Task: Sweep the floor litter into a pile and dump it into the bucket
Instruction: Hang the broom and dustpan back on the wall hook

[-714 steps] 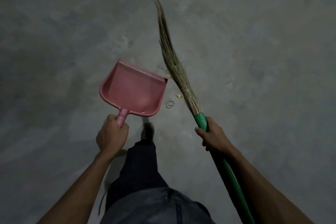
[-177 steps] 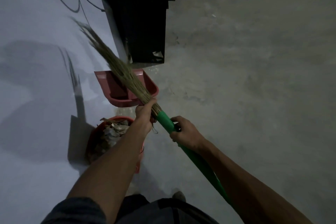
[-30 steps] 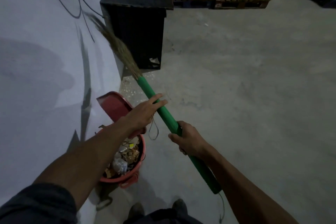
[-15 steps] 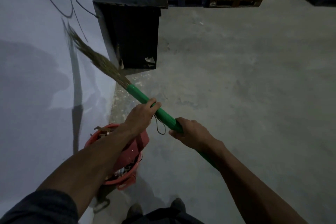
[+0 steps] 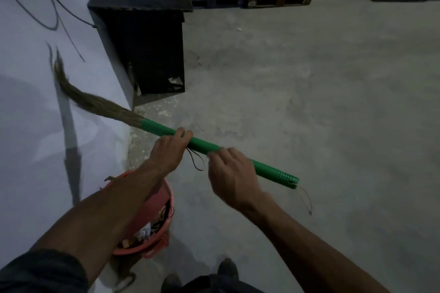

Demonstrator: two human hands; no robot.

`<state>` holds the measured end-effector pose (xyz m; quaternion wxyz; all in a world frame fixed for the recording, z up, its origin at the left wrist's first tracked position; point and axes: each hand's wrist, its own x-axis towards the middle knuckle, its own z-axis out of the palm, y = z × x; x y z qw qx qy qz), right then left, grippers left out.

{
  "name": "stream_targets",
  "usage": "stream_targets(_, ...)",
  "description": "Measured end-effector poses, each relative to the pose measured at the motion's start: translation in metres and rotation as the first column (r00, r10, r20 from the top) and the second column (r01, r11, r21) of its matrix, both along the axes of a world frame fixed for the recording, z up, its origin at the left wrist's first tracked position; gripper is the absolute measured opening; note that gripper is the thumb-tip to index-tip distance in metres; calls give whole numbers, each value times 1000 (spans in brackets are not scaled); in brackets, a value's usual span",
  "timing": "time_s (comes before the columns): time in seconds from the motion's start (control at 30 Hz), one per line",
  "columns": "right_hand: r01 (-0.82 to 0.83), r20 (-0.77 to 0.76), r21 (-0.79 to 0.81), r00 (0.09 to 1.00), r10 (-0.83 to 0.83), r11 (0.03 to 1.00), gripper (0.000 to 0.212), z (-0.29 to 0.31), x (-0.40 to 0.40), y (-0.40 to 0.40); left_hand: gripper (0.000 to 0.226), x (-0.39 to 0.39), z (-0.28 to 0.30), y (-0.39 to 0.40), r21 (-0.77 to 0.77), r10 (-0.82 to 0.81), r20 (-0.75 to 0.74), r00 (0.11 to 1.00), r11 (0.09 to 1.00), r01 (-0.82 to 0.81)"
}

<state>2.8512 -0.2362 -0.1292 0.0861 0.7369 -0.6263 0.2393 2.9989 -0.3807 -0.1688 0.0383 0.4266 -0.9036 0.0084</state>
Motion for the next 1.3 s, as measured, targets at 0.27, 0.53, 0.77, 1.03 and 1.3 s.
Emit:
stream_targets(0.27, 141, 841, 456, 255, -477, 879, 47, -17, -5, 23, 33, -2, 14, -5, 26, 16, -130, 991, 1000, -13)
stream_targets(0.53, 241, 988, -2, -152, 40, 970, 33, 26, 0, 3, 40, 6, 19, -13, 209, 54, -380, 924, 978, 29)
stream_targets(0.77, 122, 996, -69, 62, 62, 990, 13, 58, 1, -25, 47, 9, 28, -2, 281, 128, -365, 922, 960, -22)
stream_targets(1.03, 6, 954, 93, 287, -91, 996, 17, 80, -14, -61, 22, 30, 74, 11, 205, 241, -565, 789, 967, -149)
stream_targets(1.3, -192, 908, 18, 414, 65, 981, 34, 116, -20, -96, 12, 43, 127, 14, 114, 257, -752, 607, 958, -264)
